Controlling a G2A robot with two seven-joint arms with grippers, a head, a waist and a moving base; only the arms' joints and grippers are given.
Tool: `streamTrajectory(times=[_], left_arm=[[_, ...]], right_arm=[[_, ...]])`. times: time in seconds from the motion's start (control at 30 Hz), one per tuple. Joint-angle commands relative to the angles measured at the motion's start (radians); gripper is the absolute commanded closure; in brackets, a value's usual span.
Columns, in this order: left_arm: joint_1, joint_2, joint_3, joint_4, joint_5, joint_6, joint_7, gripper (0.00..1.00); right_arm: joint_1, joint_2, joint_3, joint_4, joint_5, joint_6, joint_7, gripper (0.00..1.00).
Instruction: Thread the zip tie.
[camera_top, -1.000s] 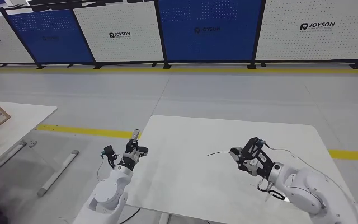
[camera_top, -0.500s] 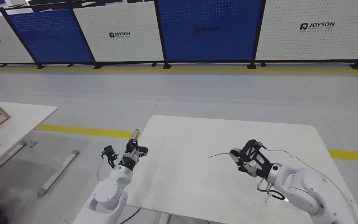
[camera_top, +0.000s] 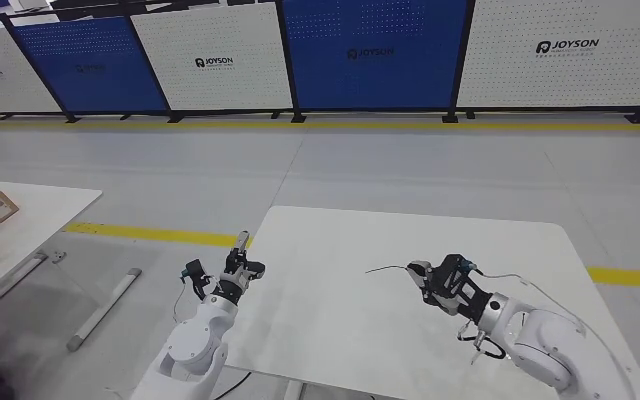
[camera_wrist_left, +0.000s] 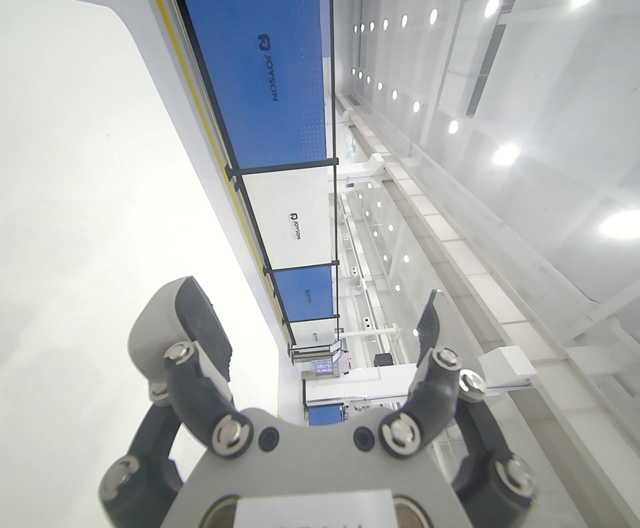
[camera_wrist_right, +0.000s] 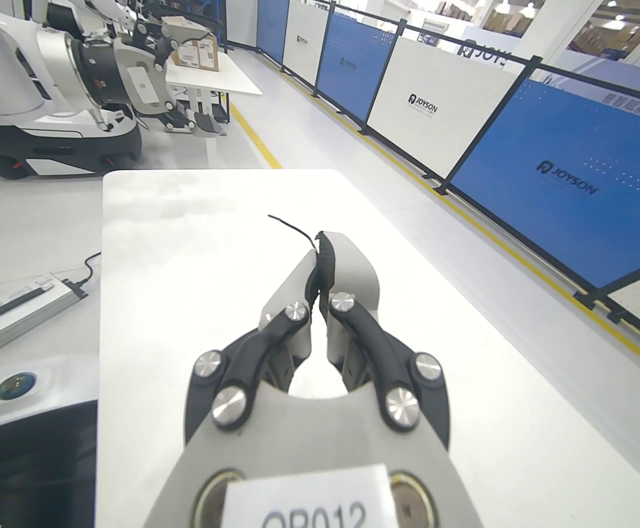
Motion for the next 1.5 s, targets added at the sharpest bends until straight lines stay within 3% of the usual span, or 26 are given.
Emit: streamTrajectory(times=[0.0, 0.3, 0.53, 0.9, 1.0, 1.1, 1.27, 1.33, 1.4, 1.47], left_arm=[[0.000, 0.000, 0.000, 0.000, 0.000, 0.000, 0.000, 0.00], [0.000, 0.000, 0.000, 0.000, 0.000, 0.000, 0.000, 0.00], [0.000, 0.000, 0.000, 0.000, 0.000, 0.000, 0.000, 0.00], [0.000, 0.000, 0.002, 0.000, -0.002, 0.003, -0.003, 0.00], [-0.014, 0.000, 0.011, -0.042, 0.000, 0.081, -0.028, 0.00], [-0.007, 0.003, 0.019, -0.119, 0.009, 0.190, -0.070, 0.00], [0.006, 0.006, 0.070, -0.219, 0.073, 0.335, -0.098, 0.00], [0.002, 0.007, 0.099, -0.200, 0.069, 0.340, -0.121, 0.00], [-0.026, 0.008, 0.120, -0.163, 0.042, 0.340, -0.117, 0.00], [-0.031, 0.009, 0.122, -0.157, 0.038, 0.340, -0.115, 0.00]], right_arm=[[0.000, 0.000, 0.000, 0.000, 0.000, 0.000, 0.000, 1.00], [0.000, 0.000, 0.001, -0.003, -0.002, 0.002, -0.001, 1.00], [-0.027, -0.004, 0.046, -0.032, -0.144, 0.033, -0.075, 1.00], [-0.028, -0.005, 0.047, -0.031, -0.146, 0.034, -0.075, 1.00], [-0.028, -0.005, 0.047, -0.031, -0.146, 0.034, -0.075, 1.00], [-0.028, -0.005, 0.047, -0.031, -0.146, 0.034, -0.075, 1.00], [-0.028, -0.005, 0.047, -0.031, -0.146, 0.034, -0.075, 1.00], [-0.028, -0.005, 0.047, -0.031, -0.146, 0.034, -0.075, 1.00], [-0.028, -0.005, 0.047, -0.031, -0.146, 0.034, -0.075, 1.00], [-0.028, -0.005, 0.047, -0.031, -0.146, 0.034, -0.075, 1.00]])
